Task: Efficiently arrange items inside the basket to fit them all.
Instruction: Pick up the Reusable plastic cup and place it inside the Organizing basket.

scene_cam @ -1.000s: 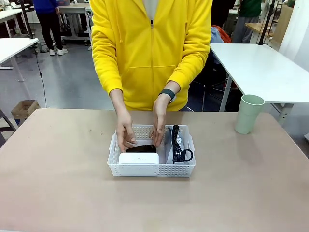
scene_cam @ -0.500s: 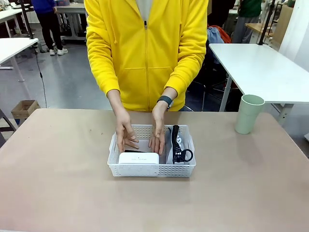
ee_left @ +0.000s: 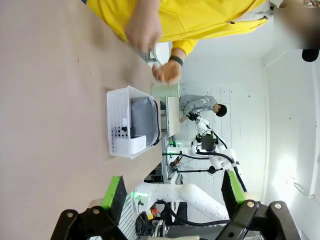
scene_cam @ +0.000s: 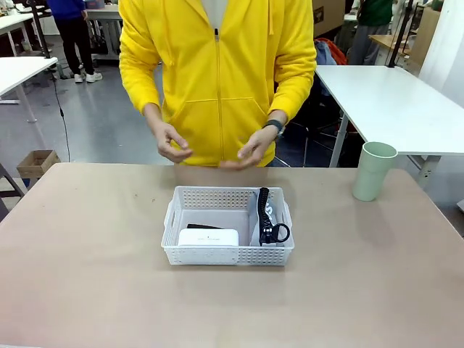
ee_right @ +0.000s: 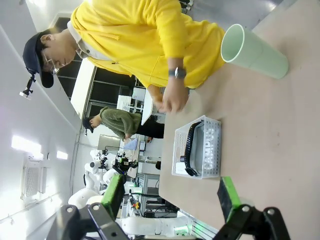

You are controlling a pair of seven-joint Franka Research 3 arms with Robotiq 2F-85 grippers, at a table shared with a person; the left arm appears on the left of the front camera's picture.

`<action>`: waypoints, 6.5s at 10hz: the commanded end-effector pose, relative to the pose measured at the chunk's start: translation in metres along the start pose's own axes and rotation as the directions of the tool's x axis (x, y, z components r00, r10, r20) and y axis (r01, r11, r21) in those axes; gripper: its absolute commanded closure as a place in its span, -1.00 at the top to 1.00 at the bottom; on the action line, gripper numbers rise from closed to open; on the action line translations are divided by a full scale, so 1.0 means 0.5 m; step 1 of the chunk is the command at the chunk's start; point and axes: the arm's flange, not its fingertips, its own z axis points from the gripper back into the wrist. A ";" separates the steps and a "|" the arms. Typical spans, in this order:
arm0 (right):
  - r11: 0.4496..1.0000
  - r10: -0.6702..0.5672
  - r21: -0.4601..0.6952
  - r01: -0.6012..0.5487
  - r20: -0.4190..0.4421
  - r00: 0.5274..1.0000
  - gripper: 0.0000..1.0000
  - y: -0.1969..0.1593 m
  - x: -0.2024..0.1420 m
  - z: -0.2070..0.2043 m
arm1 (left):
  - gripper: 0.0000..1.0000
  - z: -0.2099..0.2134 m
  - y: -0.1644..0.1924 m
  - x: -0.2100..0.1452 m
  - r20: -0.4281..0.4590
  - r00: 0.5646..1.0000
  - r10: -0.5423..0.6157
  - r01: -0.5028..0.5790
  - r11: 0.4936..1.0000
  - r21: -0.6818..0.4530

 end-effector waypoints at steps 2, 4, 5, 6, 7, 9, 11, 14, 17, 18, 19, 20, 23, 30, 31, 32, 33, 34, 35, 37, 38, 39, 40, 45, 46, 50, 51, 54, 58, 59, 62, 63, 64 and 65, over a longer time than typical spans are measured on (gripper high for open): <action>0.999 0.028 0.024 -0.028 0.013 1.000 1.00 0.001 0.003 -0.003 | 1.00 0.002 -0.004 -0.001 -0.001 1.000 0.001 -0.001 1.000 0.008; 0.999 0.028 0.024 -0.028 0.013 1.000 1.00 0.001 0.003 -0.003 | 1.00 0.002 -0.004 -0.001 -0.001 1.000 0.001 -0.001 1.000 0.008; 0.999 0.028 0.024 -0.028 0.013 1.000 1.00 0.001 0.003 -0.003 | 1.00 0.002 -0.004 -0.001 -0.001 1.000 0.001 -0.001 1.000 0.008; 0.999 0.028 0.024 -0.028 0.013 1.000 1.00 0.001 0.003 -0.003 | 1.00 0.002 -0.004 -0.001 -0.001 1.000 0.001 -0.001 1.000 0.008; 0.999 0.028 0.024 -0.028 0.013 1.000 1.00 0.001 0.003 -0.003 | 1.00 0.002 -0.004 -0.001 -0.001 1.000 0.001 -0.001 1.000 0.008; 0.999 0.028 0.024 -0.028 0.013 1.000 1.00 0.001 0.003 -0.003 | 1.00 0.002 -0.004 -0.001 -0.001 1.000 0.001 -0.001 1.000 0.008; 0.999 0.028 0.024 -0.028 0.013 1.000 1.00 0.001 0.003 -0.003 | 1.00 0.002 -0.004 -0.001 -0.001 1.000 0.001 -0.001 1.000 0.008; 0.999 0.028 0.024 -0.028 0.013 1.000 1.00 0.001 0.003 -0.003 | 1.00 0.002 -0.004 -0.001 -0.001 1.000 0.001 -0.001 1.000 0.008; 0.981 0.147 -0.129 -0.147 -0.011 0.989 1.00 0.003 0.017 -0.043 | 1.00 0.002 -0.004 -0.001 -0.001 1.000 0.001 -0.001 1.000 0.008; 0.928 0.335 -0.166 -0.334 -0.020 0.942 1.00 0.003 0.024 -0.070 | 1.00 0.002 -0.004 -0.001 -0.001 1.000 0.001 -0.001 1.000 0.008; 0.827 0.526 -0.200 -0.526 -0.057 0.849 1.00 -0.009 0.033 -0.107 | 1.00 0.002 -0.004 -0.001 -0.001 1.000 0.001 -0.001 1.000 0.008; 0.692 0.689 -0.220 -0.687 -0.082 0.720 1.00 -0.024 0.039 -0.144 | 1.00 0.002 -0.004 -0.001 -0.001 1.000 0.001 -0.001 1.000 0.008; 0.356 0.900 -0.133 -0.925 -0.218 0.378 1.00 -0.074 0.020 -0.221 | 1.00 0.002 -0.004 -0.001 -0.001 1.000 0.001 -0.001 1.000 0.008; 0.322 0.878 -0.099 -0.942 -0.340 0.336 1.00 -0.074 0.073 -0.237 | 1.00 0.002 -0.004 -0.001 -0.001 1.000 0.001 -0.001 1.000 0.008; 0.334 0.868 -0.068 -0.940 -0.366 0.335 1.00 -0.092 0.091 -0.271 | 1.00 0.002 -0.004 -0.001 -0.001 1.000 0.001 -0.001 1.000 0.008; 0.340 0.864 -0.106 -0.934 -0.357 0.355 1.00 -0.119 0.108 -0.291 | 1.00 0.002 -0.004 -0.001 -0.001 1.000 0.001 -0.001 1.000 0.008; 0.331 0.875 -0.107 -0.937 -0.338 0.348 1.00 -0.146 0.121 -0.302 | 1.00 0.002 -0.004 -0.001 -0.001 1.000 0.001 -0.001 1.000 0.008; 0.297 0.900 -0.057 -0.953 -0.317 0.300 1.00 -0.176 0.133 -0.314 | 1.00 0.002 -0.004 -0.001 -0.001 1.000 0.001 -0.001 1.000 0.008; 0.272 0.908 -0.061 -0.960 -0.316 0.277 1.00 -0.216 0.145 -0.332 | 1.00 0.002 -0.004 -0.001 -0.001 1.000 0.001 -0.001 1.000 0.008; 0.228 0.931 -0.026 -0.973 -0.287 0.225 1.00 -0.267 0.159 -0.355 | 1.00 0.002 -0.004 -0.001 -0.001 1.000 0.001 -0.001 1.000 0.008; 0.212 0.927 -0.008 -0.977 -0.314 0.203 1.00 -0.292 0.166 -0.368 | 1.00 0.002 -0.004 -0.001 -0.001 1.000 0.001 -0.001 1.000 0.008; 0.211 0.931 0.052 -0.976 -0.314 0.185 1.00 -0.314 0.171 -0.379 | 1.00 0.002 -0.004 -0.001 -0.001 1.000 0.001 -0.001 1.000 0.008; 0.200 0.935 0.057 -0.978 -0.308 0.173 1.00 -0.329 0.174 -0.387 | 1.00 0.002 -0.004 -0.001 -0.001 1.000 0.001 -0.001 1.000 0.008; 0.160 0.947 0.018 -0.987 -0.285 0.149 1.00 -0.396 0.190 -0.451 | 1.00 0.002 -0.004 -0.001 -0.001 1.000 0.001 -0.001 1.000 0.008; 0.167 0.953 0.006 -0.986 -0.257 0.160 1.00 -0.407 0.197 -0.457 | 1.00 0.002 -0.004 -0.001 -0.001 1.000 0.001 -0.001 1.000 0.008; 0.198 0.958 -0.079 -0.977 -0.197 0.210 1.00 -0.456 0.226 -0.495 | 1.00 0.002 -0.004 -0.001 -0.001 1.000 0.001 -0.001 1.000 0.008; 0.201 0.960 -0.107 -0.974 -0.174 0.218 1.00 -0.461 0.233 -0.505 | 1.00 0.002 -0.004 -0.001 -0.001 1.000 0.001 -0.001 1.000 0.008; 0.250 0.962 -0.098 -0.963 -0.091 0.259 1.00 -0.471 0.256 -0.551 | 1.00 0.002 -0.004 -0.001 -0.001 1.000 0.001 -0.001 1.000 0.008; 0.315 0.949 -0.027 -0.949 0.011 0.315 1.00 -0.463 0.274 -0.584 | 1.00 0.002 -0.004 -0.001 -0.001 1.000 0.001 -0.001 1.000 0.008; 0.321 0.946 -0.009 -0.947 0.044 0.321 1.00 -0.451 0.276 -0.583 | 1.00 0.002 -0.004 -0.001 -0.001 1.000 0.001 -0.001 1.000 0.008; 0.298 0.948 0.014 -0.955 0.114 0.297 1.00 -0.402 0.290 -0.573 | 1.00 0.002 -0.004 -0.001 -0.001 1.000 0.001 -0.001 1.000 0.008; 0.293 0.946 0.016 -0.956 0.137 0.292 1.00 -0.386 0.297 -0.567 | 1.00 0.002 -0.004 -0.001 -0.001 1.000 0.001 -0.001 1.000 0.008; 0.292 0.942 0.031 -0.956 0.163 0.293 1.00 -0.371 0.302 -0.560 | 1.00 0.002 -0.004 -0.001 -0.001 1.000 0.001 -0.001 1.000 0.008; 0.287 0.940 0.044 -0.957 0.179 0.291 1.00 -0.359 0.304 -0.556 | 1.00 0.002 -0.004 -0.001 -0.001 1.000 0.001 -0.001 1.000 0.008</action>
